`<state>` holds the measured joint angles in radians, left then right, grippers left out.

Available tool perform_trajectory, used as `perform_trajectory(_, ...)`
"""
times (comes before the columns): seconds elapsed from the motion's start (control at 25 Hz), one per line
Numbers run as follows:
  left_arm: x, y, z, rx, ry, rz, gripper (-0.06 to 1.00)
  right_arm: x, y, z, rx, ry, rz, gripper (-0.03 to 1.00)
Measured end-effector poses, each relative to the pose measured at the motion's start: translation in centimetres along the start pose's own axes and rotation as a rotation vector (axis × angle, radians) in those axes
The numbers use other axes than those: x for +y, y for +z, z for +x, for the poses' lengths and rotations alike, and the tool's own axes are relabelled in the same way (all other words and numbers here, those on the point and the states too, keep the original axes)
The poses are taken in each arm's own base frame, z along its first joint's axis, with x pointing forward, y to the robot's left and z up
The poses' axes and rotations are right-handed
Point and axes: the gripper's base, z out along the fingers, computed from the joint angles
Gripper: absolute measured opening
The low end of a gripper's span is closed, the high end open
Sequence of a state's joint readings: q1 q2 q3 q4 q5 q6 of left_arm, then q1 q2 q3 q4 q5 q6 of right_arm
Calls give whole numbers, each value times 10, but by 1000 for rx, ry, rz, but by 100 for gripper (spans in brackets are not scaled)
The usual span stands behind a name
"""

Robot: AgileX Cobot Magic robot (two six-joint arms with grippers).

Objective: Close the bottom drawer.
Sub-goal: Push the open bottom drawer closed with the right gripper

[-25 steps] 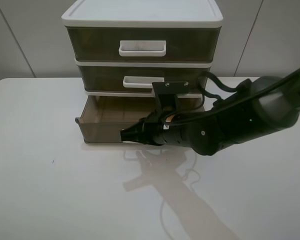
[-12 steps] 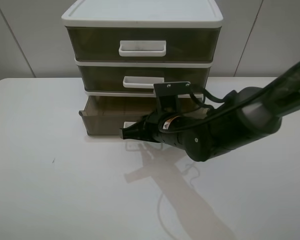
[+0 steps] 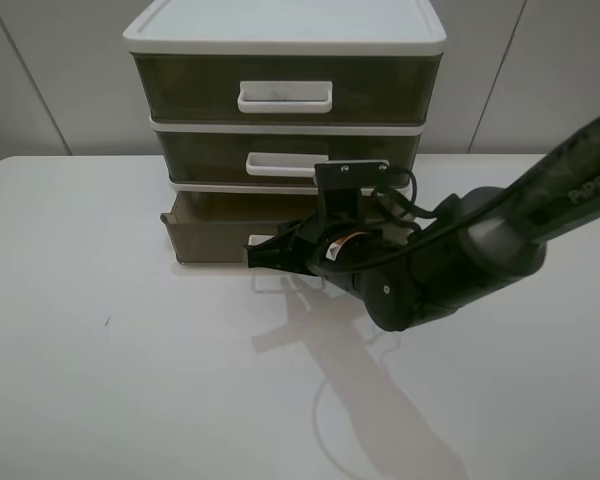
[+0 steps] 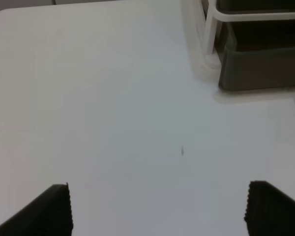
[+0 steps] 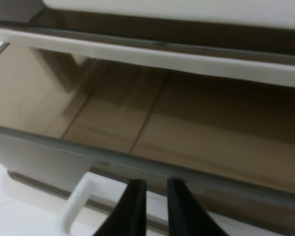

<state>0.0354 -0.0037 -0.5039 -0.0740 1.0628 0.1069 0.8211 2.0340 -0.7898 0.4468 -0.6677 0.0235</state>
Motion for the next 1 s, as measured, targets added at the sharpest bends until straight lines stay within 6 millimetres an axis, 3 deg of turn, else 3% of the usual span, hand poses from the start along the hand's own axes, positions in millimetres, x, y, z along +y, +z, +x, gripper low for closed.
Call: perform_trajectory(1.0,0,0,0,0,0,0,72,6,9,12,-137,-11,16,2)
